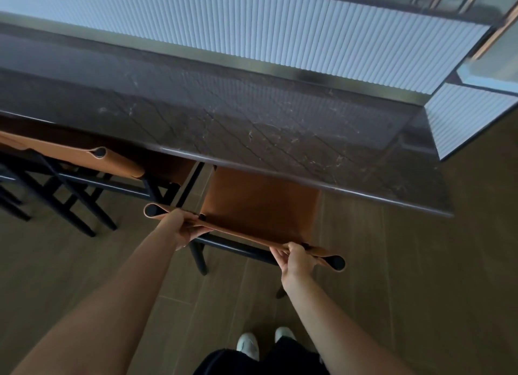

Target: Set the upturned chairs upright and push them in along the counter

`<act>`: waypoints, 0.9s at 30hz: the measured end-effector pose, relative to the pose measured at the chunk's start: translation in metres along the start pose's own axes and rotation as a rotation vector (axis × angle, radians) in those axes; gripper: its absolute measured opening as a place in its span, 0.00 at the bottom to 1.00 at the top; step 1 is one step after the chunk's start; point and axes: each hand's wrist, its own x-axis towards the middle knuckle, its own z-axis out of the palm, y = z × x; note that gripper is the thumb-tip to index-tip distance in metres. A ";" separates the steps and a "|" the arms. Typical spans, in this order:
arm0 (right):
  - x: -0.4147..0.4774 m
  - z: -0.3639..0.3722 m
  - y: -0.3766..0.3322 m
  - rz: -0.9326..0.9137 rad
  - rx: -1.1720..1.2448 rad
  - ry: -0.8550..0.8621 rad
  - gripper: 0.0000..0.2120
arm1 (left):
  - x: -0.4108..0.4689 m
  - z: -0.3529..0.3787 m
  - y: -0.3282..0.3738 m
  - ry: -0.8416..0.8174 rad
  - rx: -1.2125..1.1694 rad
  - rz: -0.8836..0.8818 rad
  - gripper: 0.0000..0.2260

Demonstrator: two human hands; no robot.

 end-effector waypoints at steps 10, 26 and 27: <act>-0.007 -0.011 -0.017 0.188 -0.167 -0.148 0.09 | -0.006 0.000 -0.003 0.020 0.002 0.006 0.08; 0.007 0.042 -0.033 0.237 0.051 0.128 0.23 | 0.035 0.016 0.012 0.212 -0.108 -0.011 0.18; 0.009 0.046 -0.036 0.237 0.050 0.129 0.24 | 0.038 0.017 0.016 0.189 -0.095 -0.010 0.19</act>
